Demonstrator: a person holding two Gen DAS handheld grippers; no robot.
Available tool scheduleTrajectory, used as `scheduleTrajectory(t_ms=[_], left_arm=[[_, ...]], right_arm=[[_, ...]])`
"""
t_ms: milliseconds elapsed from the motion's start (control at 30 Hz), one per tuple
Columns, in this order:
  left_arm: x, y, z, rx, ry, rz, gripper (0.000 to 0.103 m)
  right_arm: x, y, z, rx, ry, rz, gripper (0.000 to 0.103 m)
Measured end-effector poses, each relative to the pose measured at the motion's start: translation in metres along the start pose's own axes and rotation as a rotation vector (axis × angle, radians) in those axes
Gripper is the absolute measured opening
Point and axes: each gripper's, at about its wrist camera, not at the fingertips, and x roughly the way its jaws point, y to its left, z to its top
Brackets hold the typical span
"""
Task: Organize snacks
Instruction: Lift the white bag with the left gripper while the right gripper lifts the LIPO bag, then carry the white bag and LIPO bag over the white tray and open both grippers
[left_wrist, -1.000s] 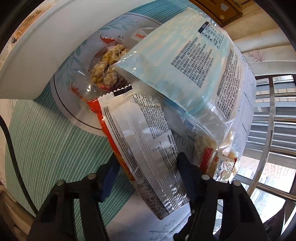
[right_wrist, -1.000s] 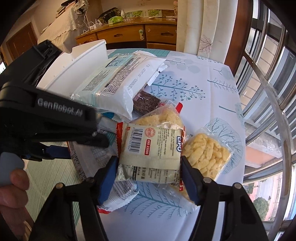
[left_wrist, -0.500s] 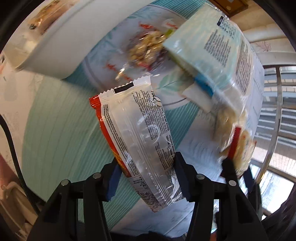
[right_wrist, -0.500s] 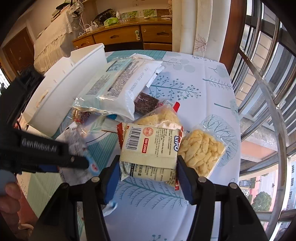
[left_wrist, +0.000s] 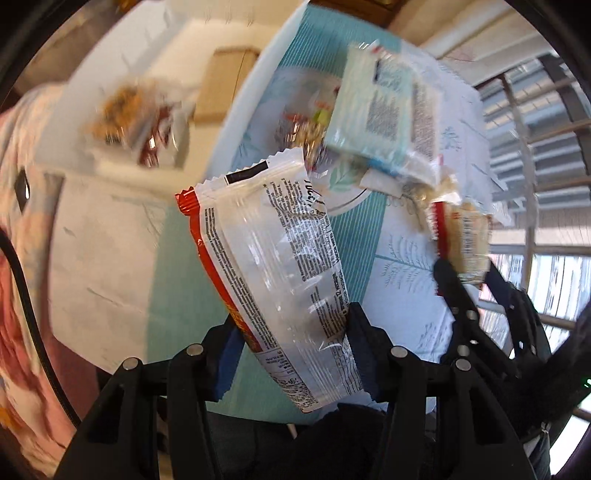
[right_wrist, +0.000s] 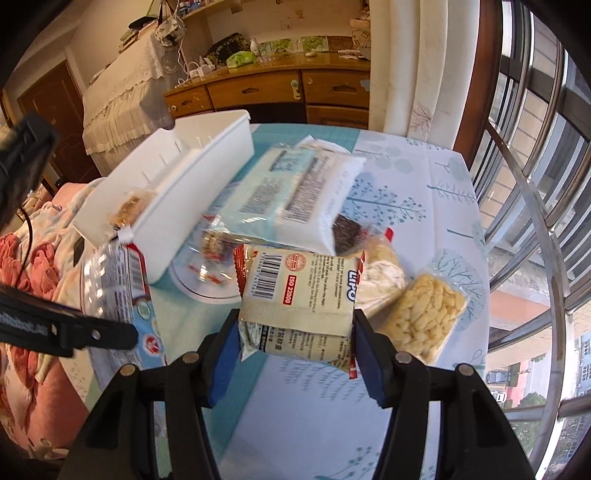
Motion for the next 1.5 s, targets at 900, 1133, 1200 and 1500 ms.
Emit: scheduleTrajectory(t_ms=[900,1133,1200,1500], left_arm=[[-0.162,0.096,0.087,0.412,-0.275,0.101,0.052],[-0.158,0.136,0.115,0.440,-0.354,0.116,0.052],[-0.153,0.147,0.123,0.438,-0.384,0.101,0.052],[-0.111,0.174,0.148,0.420,-0.440,0.123,0.053]], right_arm=[[-0.014,0.165,0.079,0.065,-0.223,0.007,0.058],[0.005,0.200,0.091,0.078,-0.250,-0.006,0.058],[0.009,0.207,0.093,0.081,-0.257,-0.008,0.058],[0.024,0.229,0.097,0.092,-0.261,-0.037,0.060]])
